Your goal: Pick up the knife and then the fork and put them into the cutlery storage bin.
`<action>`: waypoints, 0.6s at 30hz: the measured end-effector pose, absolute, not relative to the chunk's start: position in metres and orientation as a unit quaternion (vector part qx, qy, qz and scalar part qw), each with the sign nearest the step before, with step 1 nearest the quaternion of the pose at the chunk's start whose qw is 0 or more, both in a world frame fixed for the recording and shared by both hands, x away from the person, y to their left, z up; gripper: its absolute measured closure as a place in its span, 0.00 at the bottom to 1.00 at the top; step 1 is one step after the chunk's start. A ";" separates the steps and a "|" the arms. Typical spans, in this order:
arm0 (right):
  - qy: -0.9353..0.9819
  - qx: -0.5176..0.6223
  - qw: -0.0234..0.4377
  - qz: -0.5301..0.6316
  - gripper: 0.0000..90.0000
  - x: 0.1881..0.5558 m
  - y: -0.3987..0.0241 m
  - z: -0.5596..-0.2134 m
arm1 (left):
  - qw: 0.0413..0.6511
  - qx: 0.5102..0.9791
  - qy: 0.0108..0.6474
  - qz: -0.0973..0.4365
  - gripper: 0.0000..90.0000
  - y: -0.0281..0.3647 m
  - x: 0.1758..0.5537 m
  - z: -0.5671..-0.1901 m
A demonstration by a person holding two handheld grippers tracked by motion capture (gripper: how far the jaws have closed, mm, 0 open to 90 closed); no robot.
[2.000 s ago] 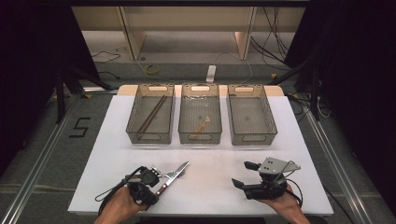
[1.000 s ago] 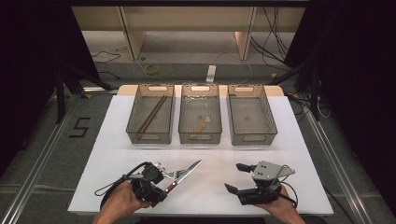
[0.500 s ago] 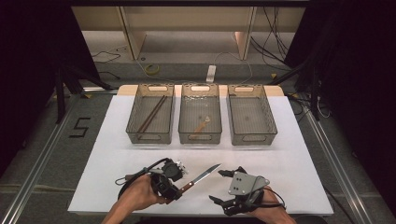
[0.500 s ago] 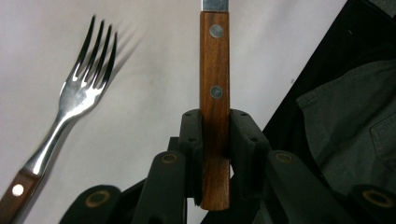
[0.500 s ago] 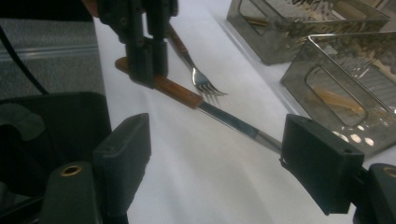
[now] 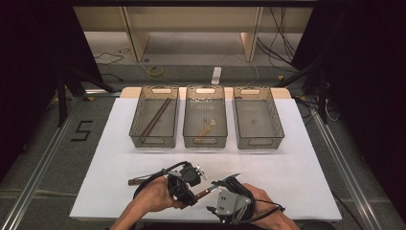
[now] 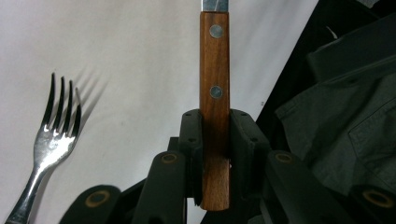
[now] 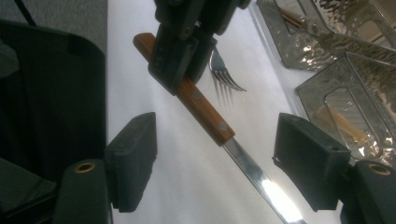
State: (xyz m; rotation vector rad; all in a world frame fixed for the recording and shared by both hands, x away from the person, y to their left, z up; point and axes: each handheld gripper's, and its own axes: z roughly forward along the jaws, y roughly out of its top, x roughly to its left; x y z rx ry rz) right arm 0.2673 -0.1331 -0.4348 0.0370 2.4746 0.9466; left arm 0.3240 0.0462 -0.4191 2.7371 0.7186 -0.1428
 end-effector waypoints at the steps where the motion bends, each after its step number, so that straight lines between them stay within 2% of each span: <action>1: 0.907 0.007 0.245 0.343 0.36 0.267 -0.132 -0.435 | 0.153 0.955 0.250 -0.050 0.84 0.045 0.323 -0.419; 18: 0.915 -0.067 0.292 0.268 0.58 0.262 -0.119 -0.452 | 0.143 0.963 0.223 -0.057 0.84 0.036 0.315 -0.419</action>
